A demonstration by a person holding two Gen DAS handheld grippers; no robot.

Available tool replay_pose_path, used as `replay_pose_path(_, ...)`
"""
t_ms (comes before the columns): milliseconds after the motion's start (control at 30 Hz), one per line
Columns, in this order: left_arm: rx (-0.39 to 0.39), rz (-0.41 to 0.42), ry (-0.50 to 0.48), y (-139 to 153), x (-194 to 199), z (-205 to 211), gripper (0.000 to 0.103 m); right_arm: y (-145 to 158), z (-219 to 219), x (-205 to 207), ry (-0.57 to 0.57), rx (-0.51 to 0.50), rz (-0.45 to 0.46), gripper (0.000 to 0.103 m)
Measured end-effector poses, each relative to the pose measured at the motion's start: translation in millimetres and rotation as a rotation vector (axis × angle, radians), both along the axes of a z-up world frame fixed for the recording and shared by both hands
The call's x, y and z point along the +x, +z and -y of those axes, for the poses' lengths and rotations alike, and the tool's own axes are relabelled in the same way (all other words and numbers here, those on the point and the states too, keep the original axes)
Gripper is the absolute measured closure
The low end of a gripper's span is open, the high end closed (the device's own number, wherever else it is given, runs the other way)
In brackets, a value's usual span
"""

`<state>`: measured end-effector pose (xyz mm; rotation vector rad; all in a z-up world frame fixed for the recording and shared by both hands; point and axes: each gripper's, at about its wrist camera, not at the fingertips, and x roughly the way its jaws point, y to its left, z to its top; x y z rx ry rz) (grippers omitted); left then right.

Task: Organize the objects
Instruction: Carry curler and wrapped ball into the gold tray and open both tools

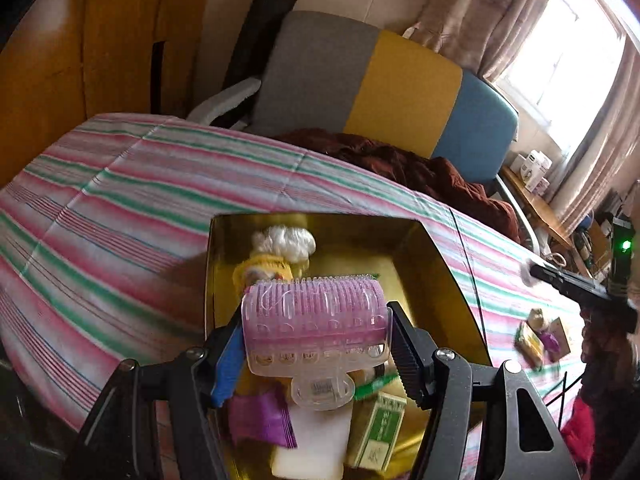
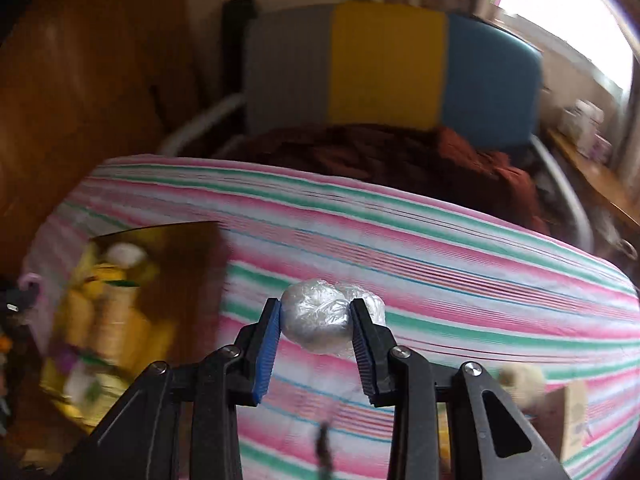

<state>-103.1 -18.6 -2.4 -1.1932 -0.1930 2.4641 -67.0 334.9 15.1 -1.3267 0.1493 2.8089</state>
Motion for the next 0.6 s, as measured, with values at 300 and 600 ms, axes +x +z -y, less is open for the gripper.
replay_pose_path(300,0.005,-0.024,-0.077,-8,17,-13,0.038,-8,100,-40,0.160,-0.068,0.027,0.069)
replay_pose_path(600,0.015,-0.033,-0.049,-11,-8,-10,0.038,-48,141,-102,0.159,-0.071,0.148,0.069)
